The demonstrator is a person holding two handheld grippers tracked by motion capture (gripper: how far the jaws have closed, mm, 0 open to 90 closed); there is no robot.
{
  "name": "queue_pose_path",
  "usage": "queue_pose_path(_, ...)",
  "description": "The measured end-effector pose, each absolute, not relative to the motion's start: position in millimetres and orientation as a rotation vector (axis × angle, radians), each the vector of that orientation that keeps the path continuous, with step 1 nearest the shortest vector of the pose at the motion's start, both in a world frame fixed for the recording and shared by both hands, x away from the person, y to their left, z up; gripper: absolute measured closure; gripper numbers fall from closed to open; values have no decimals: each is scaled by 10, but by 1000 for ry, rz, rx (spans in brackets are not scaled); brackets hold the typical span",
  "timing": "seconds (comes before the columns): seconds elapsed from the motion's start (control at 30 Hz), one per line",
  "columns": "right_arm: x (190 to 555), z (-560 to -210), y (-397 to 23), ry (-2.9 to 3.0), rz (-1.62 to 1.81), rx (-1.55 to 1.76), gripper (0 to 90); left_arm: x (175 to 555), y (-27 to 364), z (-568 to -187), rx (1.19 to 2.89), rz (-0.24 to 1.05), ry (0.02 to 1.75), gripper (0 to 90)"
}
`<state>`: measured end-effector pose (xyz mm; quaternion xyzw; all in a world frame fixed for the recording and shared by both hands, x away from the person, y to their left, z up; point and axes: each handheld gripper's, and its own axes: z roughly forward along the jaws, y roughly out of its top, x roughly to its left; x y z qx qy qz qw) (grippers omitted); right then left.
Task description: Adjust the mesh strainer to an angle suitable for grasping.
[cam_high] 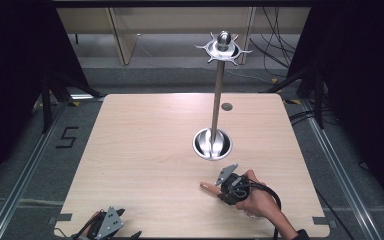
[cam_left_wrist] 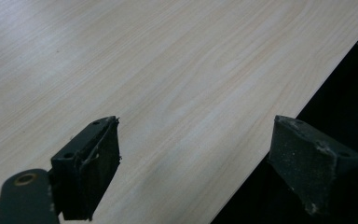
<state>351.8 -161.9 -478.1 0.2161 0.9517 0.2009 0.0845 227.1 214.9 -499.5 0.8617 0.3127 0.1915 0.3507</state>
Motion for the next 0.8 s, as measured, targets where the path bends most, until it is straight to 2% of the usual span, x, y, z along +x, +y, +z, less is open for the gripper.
queue_pose_path(0.8, 3549, -4268, -2087, 2665, 1108, 781, 714, 2262, 2153, -4989, 2241, 499, 817, 156)
